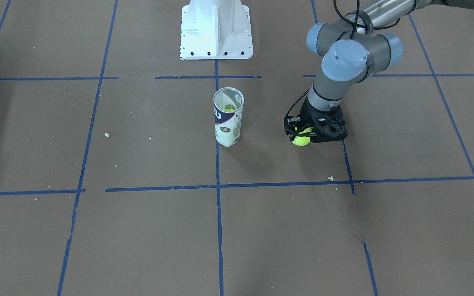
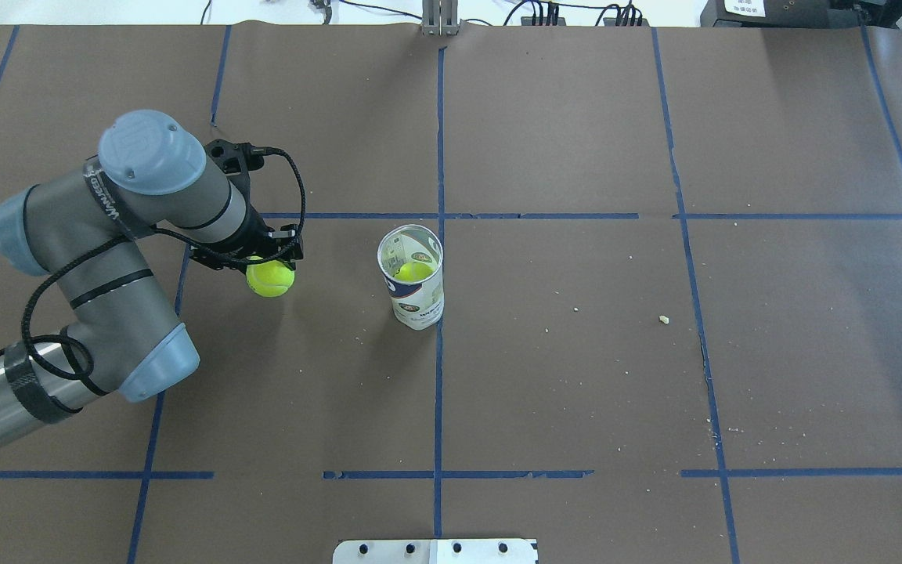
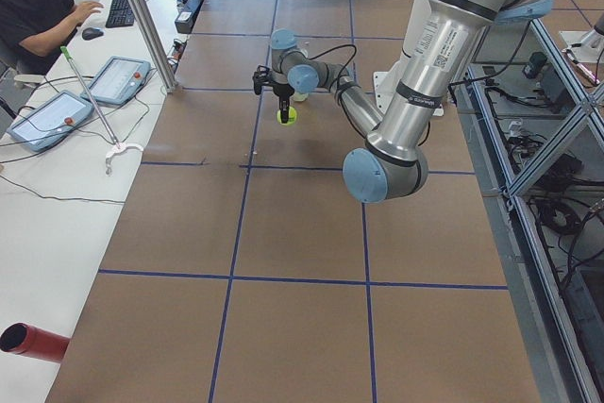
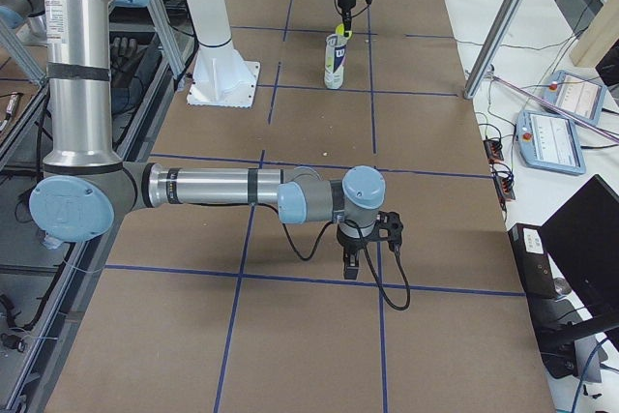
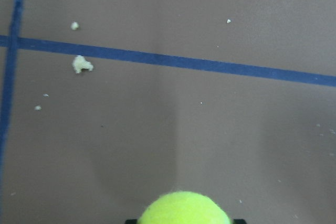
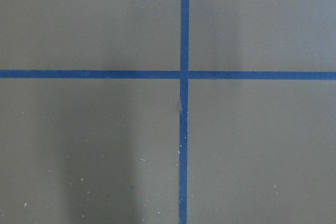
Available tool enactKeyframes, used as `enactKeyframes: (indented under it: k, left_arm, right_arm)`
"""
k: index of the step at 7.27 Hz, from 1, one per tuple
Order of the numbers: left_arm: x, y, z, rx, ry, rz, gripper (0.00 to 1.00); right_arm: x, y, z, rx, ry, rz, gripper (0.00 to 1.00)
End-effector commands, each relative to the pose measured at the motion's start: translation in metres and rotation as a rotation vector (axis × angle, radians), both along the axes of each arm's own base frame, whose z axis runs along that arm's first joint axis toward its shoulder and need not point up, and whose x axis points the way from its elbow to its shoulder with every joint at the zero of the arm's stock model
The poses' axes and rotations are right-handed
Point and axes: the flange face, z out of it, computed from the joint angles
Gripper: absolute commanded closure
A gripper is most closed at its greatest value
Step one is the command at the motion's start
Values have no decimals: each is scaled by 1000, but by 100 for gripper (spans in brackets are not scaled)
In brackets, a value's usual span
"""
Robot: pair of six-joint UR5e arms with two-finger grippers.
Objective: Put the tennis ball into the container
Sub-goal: 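Lift the ball with the left gripper and carry it above the clear cup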
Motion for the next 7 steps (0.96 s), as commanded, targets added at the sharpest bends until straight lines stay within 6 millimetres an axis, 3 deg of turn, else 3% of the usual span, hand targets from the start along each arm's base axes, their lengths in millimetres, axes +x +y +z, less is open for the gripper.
enactKeyframes:
  k: [1, 2, 4, 5, 6, 7]
  left_arm:
    - [-97, -3, -83, 4, -30, -57, 100]
    - [-118, 10, -116, -28, -9, -51, 100]
    - [-111, 18, -192, -150, 71, -62, 100]
    - [-73, 20, -228, -250, 106, -112, 100]
    - [-28, 32, -252, -288, 116, -88, 100]
    - [-2, 27, -265, -314, 135, -99, 100]
  right_arm:
    - [0, 0, 0, 0, 0, 0, 0]
    - [0, 0, 0, 0, 0, 0, 0]
    - [0, 0, 0, 0, 0, 0, 0]
    - [0, 0, 0, 0, 0, 0, 0]
    - [0, 0, 0, 0, 0, 0, 0]
    - [0, 0, 0, 0, 0, 0, 0]
